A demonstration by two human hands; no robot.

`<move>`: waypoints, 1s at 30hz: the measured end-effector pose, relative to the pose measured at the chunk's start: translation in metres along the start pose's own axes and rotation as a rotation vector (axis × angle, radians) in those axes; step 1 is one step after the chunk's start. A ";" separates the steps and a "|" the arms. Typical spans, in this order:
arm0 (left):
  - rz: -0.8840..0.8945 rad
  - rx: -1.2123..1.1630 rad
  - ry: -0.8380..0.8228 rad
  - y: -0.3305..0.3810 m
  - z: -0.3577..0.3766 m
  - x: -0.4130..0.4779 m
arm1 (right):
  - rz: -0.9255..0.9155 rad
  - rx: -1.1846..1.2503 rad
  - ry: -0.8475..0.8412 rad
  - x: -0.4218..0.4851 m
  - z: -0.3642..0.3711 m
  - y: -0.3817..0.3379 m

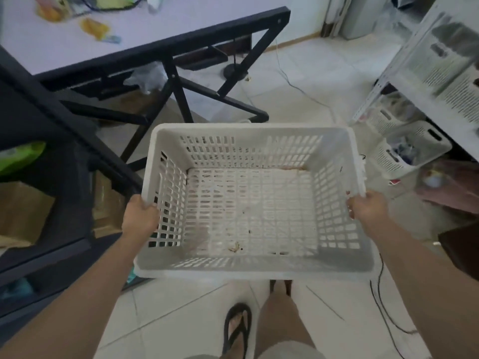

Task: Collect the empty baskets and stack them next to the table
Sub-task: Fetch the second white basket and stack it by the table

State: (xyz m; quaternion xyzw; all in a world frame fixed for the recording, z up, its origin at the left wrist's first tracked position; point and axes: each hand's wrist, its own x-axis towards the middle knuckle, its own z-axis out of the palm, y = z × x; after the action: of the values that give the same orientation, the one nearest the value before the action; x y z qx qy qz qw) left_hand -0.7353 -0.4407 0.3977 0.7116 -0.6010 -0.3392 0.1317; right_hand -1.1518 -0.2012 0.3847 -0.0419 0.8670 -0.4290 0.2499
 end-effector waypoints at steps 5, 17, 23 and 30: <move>-0.103 -0.042 0.078 0.039 0.025 0.058 | -0.040 -0.059 -0.104 0.095 0.052 -0.063; -0.329 -0.234 0.100 0.076 0.049 0.194 | -0.122 -0.216 -0.245 0.235 0.200 -0.195; -0.373 -0.231 0.050 0.067 0.067 0.275 | -0.119 -0.267 -0.249 0.281 0.277 -0.213; -0.405 -0.142 0.005 0.083 0.092 0.357 | -0.083 -0.304 -0.221 0.336 0.348 -0.224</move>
State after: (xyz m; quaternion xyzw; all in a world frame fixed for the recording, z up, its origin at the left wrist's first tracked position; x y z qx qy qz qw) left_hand -0.8411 -0.7776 0.2632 0.8075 -0.4202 -0.3985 0.1122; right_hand -1.3125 -0.6901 0.2459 -0.1617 0.8867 -0.2959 0.3164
